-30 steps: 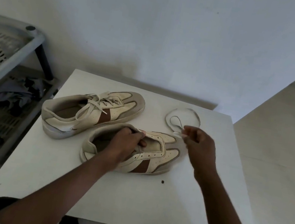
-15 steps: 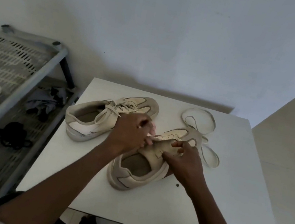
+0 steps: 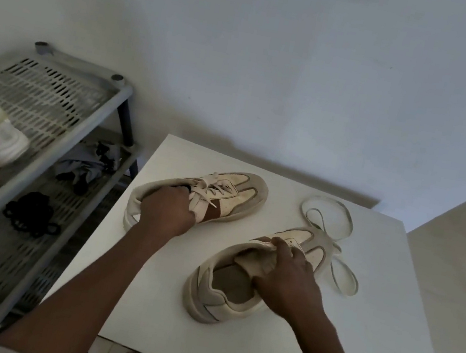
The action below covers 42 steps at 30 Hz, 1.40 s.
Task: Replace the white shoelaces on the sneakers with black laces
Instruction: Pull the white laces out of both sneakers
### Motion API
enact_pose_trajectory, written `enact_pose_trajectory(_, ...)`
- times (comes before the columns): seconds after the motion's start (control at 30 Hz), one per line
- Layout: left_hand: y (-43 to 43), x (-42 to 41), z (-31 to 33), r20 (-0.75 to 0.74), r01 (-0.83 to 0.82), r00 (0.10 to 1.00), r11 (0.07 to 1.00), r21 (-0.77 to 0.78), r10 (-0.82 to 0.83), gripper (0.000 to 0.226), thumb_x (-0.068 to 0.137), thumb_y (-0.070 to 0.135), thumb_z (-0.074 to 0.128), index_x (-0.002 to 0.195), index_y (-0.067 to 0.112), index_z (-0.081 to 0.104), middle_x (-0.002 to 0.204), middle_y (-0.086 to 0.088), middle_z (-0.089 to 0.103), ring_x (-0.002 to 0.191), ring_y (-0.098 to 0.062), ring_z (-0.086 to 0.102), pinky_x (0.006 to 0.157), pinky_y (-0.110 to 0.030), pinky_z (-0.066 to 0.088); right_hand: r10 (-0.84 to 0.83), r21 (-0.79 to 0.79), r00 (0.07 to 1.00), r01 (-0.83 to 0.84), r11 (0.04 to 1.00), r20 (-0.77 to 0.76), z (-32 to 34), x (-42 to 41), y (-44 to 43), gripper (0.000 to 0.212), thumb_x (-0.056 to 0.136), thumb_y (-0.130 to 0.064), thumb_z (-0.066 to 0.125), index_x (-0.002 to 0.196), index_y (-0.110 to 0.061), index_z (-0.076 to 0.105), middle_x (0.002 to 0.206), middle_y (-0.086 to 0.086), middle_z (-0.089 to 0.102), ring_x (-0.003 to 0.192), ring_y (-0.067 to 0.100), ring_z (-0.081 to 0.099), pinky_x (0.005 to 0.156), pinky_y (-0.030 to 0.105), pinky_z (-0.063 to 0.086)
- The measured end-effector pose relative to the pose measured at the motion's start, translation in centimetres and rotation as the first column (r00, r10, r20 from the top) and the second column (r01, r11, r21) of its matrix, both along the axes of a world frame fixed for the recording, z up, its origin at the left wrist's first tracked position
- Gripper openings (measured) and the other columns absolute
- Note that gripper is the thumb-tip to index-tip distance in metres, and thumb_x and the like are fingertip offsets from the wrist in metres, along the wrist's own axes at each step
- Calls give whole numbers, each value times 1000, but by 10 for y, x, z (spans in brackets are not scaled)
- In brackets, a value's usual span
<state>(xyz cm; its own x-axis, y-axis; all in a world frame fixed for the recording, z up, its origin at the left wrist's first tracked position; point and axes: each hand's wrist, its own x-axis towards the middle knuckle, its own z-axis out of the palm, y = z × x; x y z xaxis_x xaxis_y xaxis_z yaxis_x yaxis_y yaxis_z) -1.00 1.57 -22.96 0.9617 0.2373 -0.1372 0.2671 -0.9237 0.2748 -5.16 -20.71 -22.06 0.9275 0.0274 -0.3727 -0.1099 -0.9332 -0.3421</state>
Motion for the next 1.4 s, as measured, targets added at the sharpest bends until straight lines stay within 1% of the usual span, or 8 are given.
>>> enact_pose_trajectory(0.17,-2,-8,10,-143,119,980,981,-150,-141,42,83,35,65,116,9,61,119,-11,63,108,-27,58,81,-27,43,-44,-16,995,46,999,90,-5,-1,-17,71,81,-9,53,143,-38,33,144,4,38,131,27,35,87,43,52)
enact_pose_trajectory(0.3,-9,-17,15,-277,31,946,898,-438,-168,22,85,25,68,80,10,53,80,-9,62,55,-20,61,51,-23,47,-68,-20,978,73,997,195,-4,2,-41,57,83,-8,49,133,-35,49,132,5,54,116,29,52,85,39,50)
enact_pose_trajectory(0.4,-10,-19,17,-292,38,933,867,-497,-209,27,84,20,70,73,13,47,65,-5,61,41,-13,59,42,-16,44,-159,10,947,163,987,281,-3,3,-59,46,87,-12,54,128,-29,59,125,4,63,110,27,59,83,36,50)
enact_pose_trajectory(0.57,-11,-21,17,-258,142,921,866,-479,-294,34,83,21,72,67,13,43,62,0,55,45,-11,58,44,-16,43,-278,89,912,263,961,302,3,5,-74,43,85,2,53,121,-18,65,111,11,68,81,21,52,68,31,44)
enact_pose_trajectory(0.73,-22,-24,18,-252,326,860,857,-399,-444,30,81,32,73,76,12,51,77,2,50,69,-14,49,61,-26,38,-101,168,856,17,986,507,14,0,-34,41,83,0,59,119,-19,64,123,-1,63,109,19,57,90,33,46)
enact_pose_trajectory(1.0,-19,-24,20,-328,389,784,829,-403,-527,25,81,29,72,70,20,51,69,5,52,64,-11,49,61,-26,40,85,487,942,-243,839,324,-22,-5,21,40,89,-11,66,127,-20,58,127,-8,57,89,-15,52,76,0,37)
enact_pose_trajectory(1.23,-5,-20,25,-442,370,723,837,-402,-532,28,79,31,74,66,14,55,57,8,52,56,-9,50,55,-21,41,-36,657,972,-130,742,233,-36,-5,38,19,89,-34,66,106,-25,67,107,-11,57,93,2,59,77,19,51)
enact_pose_trajectory(1.4,0,-13,34,-300,149,867,783,-604,-397,31,88,7,48,62,7,65,56,-2,67,46,-22,58,44,-22,38,-175,767,974,2,641,144,-32,0,45,7,87,-29,69,84,-23,68,86,-7,69,80,6,63,71,23,50)
